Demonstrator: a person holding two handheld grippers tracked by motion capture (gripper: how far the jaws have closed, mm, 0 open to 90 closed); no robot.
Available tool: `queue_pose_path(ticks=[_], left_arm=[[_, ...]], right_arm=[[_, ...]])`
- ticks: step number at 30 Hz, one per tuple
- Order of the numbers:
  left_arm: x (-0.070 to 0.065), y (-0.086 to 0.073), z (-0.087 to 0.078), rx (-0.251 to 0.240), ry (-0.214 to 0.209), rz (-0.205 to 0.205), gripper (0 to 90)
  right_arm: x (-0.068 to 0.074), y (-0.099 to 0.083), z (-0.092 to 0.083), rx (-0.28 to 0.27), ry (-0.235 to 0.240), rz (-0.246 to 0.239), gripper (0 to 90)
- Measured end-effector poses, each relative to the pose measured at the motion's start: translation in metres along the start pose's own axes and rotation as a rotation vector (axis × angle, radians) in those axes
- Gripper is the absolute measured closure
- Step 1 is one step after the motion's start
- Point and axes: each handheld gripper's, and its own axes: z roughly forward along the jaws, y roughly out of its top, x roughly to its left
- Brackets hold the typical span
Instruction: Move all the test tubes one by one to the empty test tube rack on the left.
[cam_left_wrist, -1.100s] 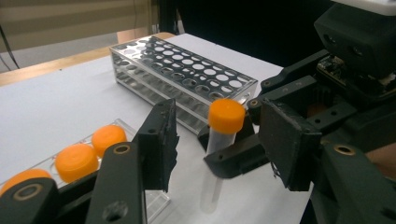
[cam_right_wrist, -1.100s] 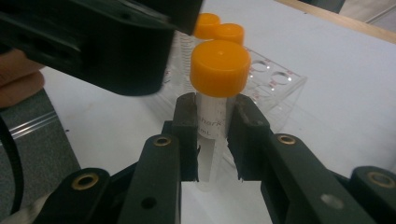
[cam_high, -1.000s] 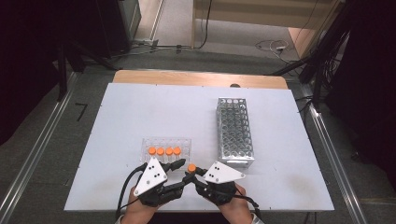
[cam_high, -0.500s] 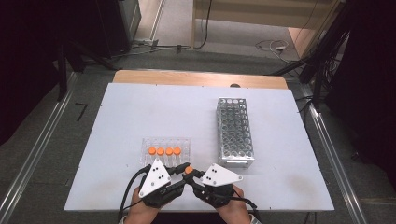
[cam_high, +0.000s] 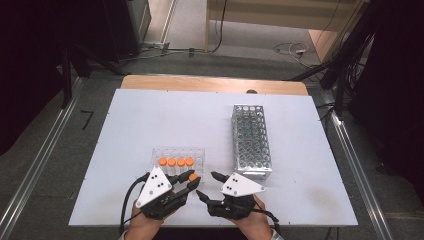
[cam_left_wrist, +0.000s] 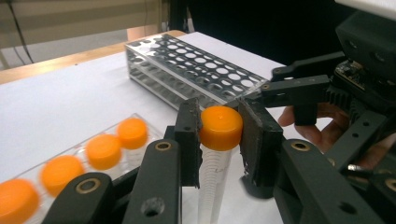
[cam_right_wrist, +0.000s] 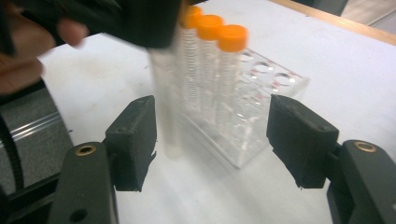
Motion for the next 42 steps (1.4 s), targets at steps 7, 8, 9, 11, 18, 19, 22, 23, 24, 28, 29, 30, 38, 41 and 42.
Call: queue_pose_path(ticks=[7,8,9,11,18,19,22,23,24,28,29,30,38,41,42], left_arm=[[0.015,0.008,-0.017,-0.012,0.035,-0.026,69.7],[0.017,0.009,-0.020,-0.014,0.041,-0.028,69.8],[0.019,0.010,-0.022,-0.017,0.046,-0.032,69.8],[0.022,0.012,-0.027,-0.023,0.053,-0.036,69.7],[0.030,0.015,-0.038,-0.030,0.080,-0.048,69.7],[0.031,0.016,-0.039,-0.031,0.084,-0.048,69.7],[0.035,0.017,-0.043,-0.030,0.101,-0.050,69.7],[0.036,0.017,-0.044,-0.032,0.104,-0.051,69.7],[0.038,0.017,-0.045,-0.031,0.107,-0.054,69.7],[0.043,0.017,-0.047,-0.033,0.121,-0.058,69.7],[0.044,0.017,-0.048,-0.033,0.127,-0.059,69.7],[0.045,0.017,-0.049,-0.034,0.132,-0.060,69.7],[0.053,0.019,-0.059,-0.057,0.167,-0.071,69.7],[0.056,0.019,-0.060,-0.063,0.175,-0.072,69.7],[0.057,0.019,-0.060,-0.064,0.181,-0.071,69.7]], right_arm=[[-0.010,-0.002,-0.008,-0.010,-0.022,0.016,29.5],[-0.010,-0.002,-0.009,-0.012,-0.022,0.019,29.4],[-0.011,-0.002,-0.010,-0.012,-0.026,0.019,29.3],[-0.013,-0.003,-0.012,-0.011,-0.029,0.024,29.2],[-0.018,-0.004,-0.017,-0.017,-0.045,0.032,29.4],[-0.019,-0.005,-0.018,-0.017,-0.048,0.030,29.4],[-0.021,-0.005,-0.020,-0.019,-0.054,0.037,29.4],[-0.022,-0.005,-0.021,-0.021,-0.057,0.038,29.3],[-0.022,-0.005,-0.022,-0.022,-0.060,0.039,29.3],[-0.026,-0.006,-0.024,-0.022,-0.068,0.045,28.5],[-0.027,-0.006,-0.025,-0.021,-0.071,0.042,28.3],[-0.027,-0.006,-0.026,-0.023,-0.074,0.045,28.1],[-0.032,-0.009,-0.031,-0.022,-0.089,0.055,27.4],[-0.034,-0.010,-0.033,-0.021,-0.093,0.055,27.2],[-0.035,-0.010,-0.034,-0.020,-0.097,0.058,27.0]])
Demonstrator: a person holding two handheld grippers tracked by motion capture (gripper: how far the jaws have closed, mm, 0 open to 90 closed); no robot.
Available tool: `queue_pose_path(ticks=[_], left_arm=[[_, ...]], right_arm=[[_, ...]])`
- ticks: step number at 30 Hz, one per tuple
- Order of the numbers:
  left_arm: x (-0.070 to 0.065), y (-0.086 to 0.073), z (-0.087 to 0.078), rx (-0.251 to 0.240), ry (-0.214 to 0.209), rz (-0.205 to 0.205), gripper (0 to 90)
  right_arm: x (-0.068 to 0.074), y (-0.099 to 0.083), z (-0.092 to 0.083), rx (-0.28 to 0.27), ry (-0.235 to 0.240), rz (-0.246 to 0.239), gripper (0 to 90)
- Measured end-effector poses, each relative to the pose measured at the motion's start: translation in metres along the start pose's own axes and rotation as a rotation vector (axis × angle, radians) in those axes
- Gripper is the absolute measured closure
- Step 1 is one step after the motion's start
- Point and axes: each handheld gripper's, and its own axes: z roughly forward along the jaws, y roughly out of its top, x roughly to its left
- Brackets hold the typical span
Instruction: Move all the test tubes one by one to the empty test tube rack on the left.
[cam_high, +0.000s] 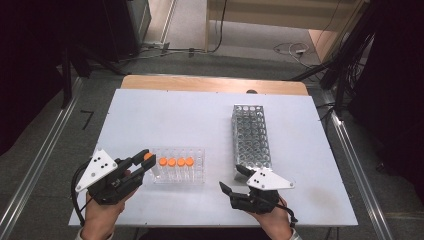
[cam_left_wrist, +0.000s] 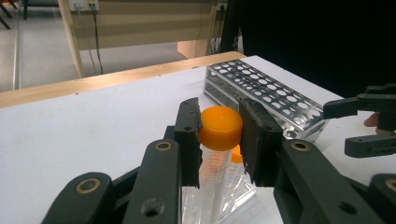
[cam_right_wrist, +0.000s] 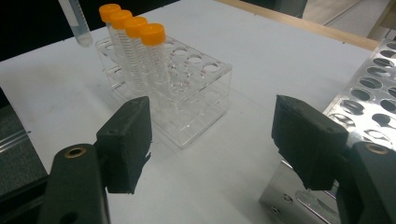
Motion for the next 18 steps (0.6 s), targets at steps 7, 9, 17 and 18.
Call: queue_pose_path(ticks=[7,9,17,18], left_arm=[[0.005,-0.001,0.000,-0.010,0.034,0.001,69.7],[0.006,-0.002,0.000,-0.011,0.040,0.003,69.7],[0.008,-0.003,0.001,-0.031,0.061,-0.002,69.7],[0.009,-0.003,0.002,-0.034,0.065,-0.004,69.7]], right_arm=[[-0.006,-0.003,-0.004,-0.001,-0.015,0.008,26.7],[-0.007,-0.003,-0.006,-0.001,-0.020,0.013,26.7],[-0.013,-0.007,-0.010,-0.001,-0.036,0.023,26.8],[-0.014,-0.007,-0.011,-0.001,-0.039,0.024,26.8]])
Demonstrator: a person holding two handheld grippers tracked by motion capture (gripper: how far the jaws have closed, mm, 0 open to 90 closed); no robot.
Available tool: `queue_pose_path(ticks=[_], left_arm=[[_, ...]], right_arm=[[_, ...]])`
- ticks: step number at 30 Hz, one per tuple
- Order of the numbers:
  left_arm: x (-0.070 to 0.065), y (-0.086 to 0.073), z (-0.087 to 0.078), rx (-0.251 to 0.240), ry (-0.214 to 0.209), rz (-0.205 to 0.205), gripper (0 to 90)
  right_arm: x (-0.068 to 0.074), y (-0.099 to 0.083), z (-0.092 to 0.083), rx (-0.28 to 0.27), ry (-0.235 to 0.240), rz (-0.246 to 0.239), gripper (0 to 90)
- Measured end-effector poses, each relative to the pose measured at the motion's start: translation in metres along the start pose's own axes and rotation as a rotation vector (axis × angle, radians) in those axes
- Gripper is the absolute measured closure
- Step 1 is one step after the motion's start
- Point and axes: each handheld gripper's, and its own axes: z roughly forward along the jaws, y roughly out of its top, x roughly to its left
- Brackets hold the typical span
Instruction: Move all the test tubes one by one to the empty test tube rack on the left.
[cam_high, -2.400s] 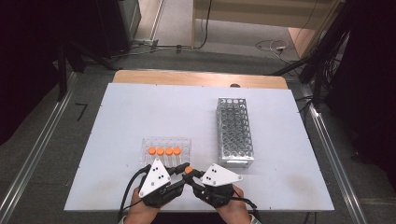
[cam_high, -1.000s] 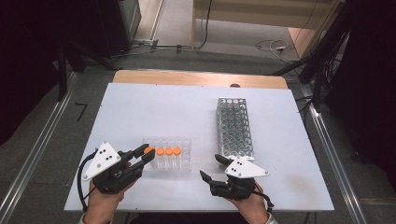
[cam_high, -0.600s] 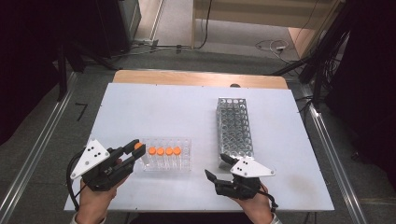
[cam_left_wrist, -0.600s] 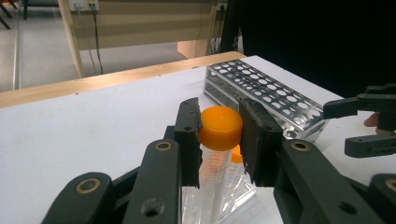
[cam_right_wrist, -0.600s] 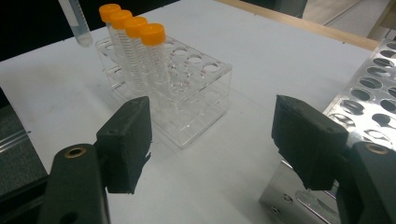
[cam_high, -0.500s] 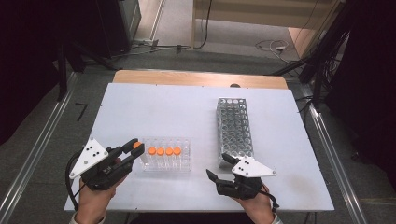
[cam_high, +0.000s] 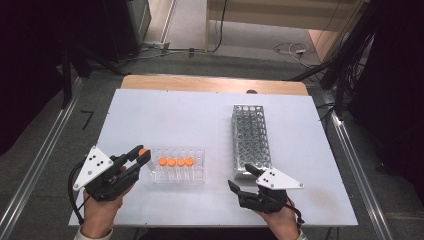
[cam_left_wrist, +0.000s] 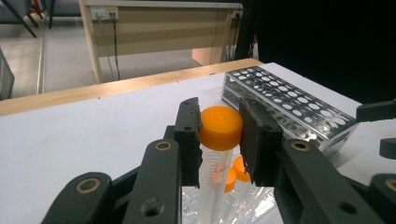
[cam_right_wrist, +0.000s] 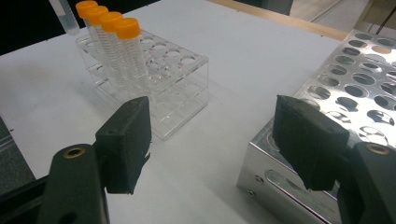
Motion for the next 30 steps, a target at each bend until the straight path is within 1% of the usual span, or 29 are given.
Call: queue_pose_path(ticks=[4,8,15,20,23,25,26,30], left_arm=[[0.002,-0.002,0.002,-0.005,0.010,-0.002,69.7],[0.003,-0.005,0.006,-0.002,0.005,-0.002,69.7],[0.002,-0.010,0.012,-0.009,0.008,0.015,69.6],[0.002,-0.015,0.016,0.003,0.030,0.035,69.6],[0.002,-0.017,0.018,0.010,0.029,0.039,69.6],[0.001,-0.019,0.020,0.012,0.032,0.049,69.5],[0.000,-0.020,0.021,0.021,0.035,0.052,69.5],[0.000,-0.024,0.024,0.035,0.042,0.050,69.4]], right_arm=[[-0.003,-0.001,-0.003,-0.003,-0.009,0.008,26.9],[-0.006,-0.002,-0.004,-0.001,-0.016,0.014,26.9],[-0.008,-0.003,-0.005,-0.002,-0.021,0.016,26.9],[-0.008,-0.003,-0.005,-0.001,-0.022,0.015,27.0],[-0.008,-0.003,-0.005,0.000,-0.022,0.017,27.0],[-0.008,-0.003,-0.005,0.000,-0.022,0.016,27.1],[-0.008,-0.003,-0.005,0.000,-0.021,0.016,27.0],[-0.008,-0.003,-0.004,0.003,-0.020,0.017,27.0]])
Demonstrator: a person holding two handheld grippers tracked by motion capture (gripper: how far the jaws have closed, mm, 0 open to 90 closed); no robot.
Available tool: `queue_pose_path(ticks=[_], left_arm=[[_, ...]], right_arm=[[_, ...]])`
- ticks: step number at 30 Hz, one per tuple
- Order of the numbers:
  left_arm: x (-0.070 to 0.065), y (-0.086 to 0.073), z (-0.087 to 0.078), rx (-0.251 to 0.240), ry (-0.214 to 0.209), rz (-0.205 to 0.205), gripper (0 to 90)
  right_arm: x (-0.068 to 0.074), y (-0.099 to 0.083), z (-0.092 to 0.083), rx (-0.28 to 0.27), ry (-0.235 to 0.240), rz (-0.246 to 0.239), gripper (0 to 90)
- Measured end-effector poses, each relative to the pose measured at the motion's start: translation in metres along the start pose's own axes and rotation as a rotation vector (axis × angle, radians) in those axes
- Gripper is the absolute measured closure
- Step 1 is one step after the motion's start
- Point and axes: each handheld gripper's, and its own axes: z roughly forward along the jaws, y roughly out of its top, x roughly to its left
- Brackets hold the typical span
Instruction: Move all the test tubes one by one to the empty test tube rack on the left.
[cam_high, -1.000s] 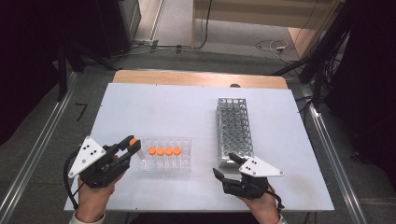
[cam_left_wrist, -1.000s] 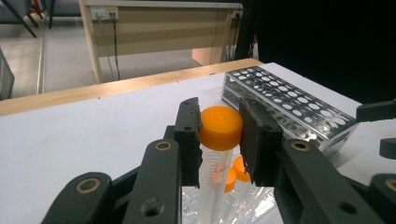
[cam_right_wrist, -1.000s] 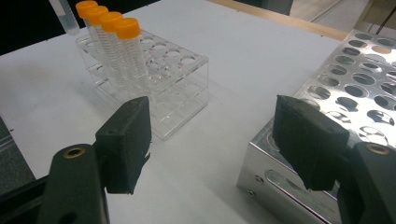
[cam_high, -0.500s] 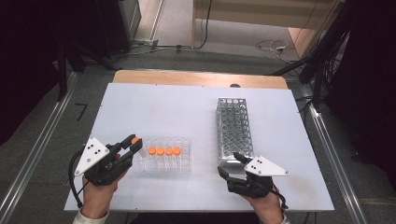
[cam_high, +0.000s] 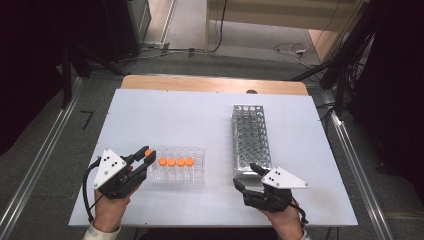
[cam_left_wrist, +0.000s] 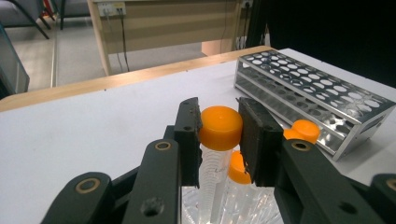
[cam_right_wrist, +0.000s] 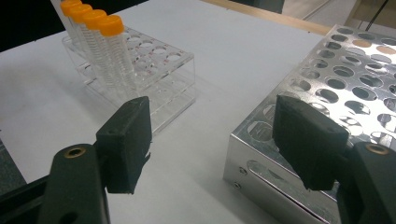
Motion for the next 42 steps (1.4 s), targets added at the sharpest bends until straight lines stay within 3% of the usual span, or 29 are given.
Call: queue_pose_path(ticks=[7,22,27,35,42], left_arm=[[0.000,-0.006,0.005,0.033,-0.003,-0.010,68.9],[0.002,-0.007,0.002,0.032,-0.030,-0.041,63.1],[0.002,-0.007,0.002,0.041,-0.045,-0.059,54.3],[0.000,-0.008,-0.001,0.034,-0.035,-0.096,33.1],[0.001,-0.015,-0.009,0.031,-0.021,-0.105,27.5]], right_arm=[[0.000,0.000,0.000,0.000,-0.001,-0.001,27.0],[-0.002,-0.001,0.001,-0.001,-0.006,-0.001,27.1],[-0.004,-0.001,0.001,0.003,-0.011,0.006,27.1],[-0.013,-0.003,-0.003,-0.002,-0.035,0.023,27.0],[-0.030,-0.011,-0.014,-0.005,-0.083,0.055,27.1]])
